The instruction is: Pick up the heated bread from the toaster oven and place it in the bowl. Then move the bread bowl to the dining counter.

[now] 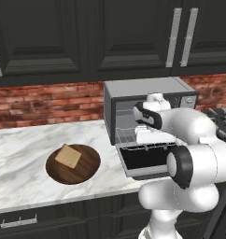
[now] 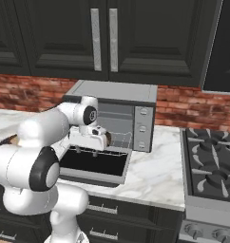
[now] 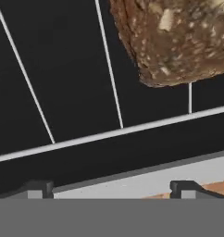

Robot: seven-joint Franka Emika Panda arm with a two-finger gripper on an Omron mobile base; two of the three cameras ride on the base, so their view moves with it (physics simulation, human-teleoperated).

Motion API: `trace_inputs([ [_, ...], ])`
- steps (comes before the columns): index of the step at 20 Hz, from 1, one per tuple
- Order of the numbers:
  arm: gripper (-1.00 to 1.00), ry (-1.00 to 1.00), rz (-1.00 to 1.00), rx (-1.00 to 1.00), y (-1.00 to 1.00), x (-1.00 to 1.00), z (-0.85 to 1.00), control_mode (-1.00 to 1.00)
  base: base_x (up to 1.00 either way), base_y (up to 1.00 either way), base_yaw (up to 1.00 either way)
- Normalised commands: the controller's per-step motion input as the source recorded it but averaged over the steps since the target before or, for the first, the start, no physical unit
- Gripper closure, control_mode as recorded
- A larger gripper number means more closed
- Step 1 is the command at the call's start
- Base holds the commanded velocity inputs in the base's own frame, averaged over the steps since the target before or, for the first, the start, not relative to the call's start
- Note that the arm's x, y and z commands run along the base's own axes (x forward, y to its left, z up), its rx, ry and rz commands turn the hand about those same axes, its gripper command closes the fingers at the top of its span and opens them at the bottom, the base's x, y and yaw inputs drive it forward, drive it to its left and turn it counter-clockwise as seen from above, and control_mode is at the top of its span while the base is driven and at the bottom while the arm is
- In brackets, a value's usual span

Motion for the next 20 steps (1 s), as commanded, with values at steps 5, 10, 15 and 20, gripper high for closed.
trace_inputs([
  [5, -1.00, -0.34, -0.07, 0.00, -0.39, -0.53, 0.78, -1.00, 0.00, 0.00, 0.00],
  [10, -1.00, -0.15, -0.09, 0.00, -0.35, 0.43, 0.91, -1.00, 0.00, 0.00, 0.00],
  [15, -1.00, -0.01, 0.01, -0.03, -0.08, 0.58, 0.10, -1.00, 0.00, 0.00, 0.00],
  [20, -1.00, -0.08, 0.06, -0.06, 0.01, 0.40, -0.41, -1.00, 0.00, 0.00, 0.00],
])
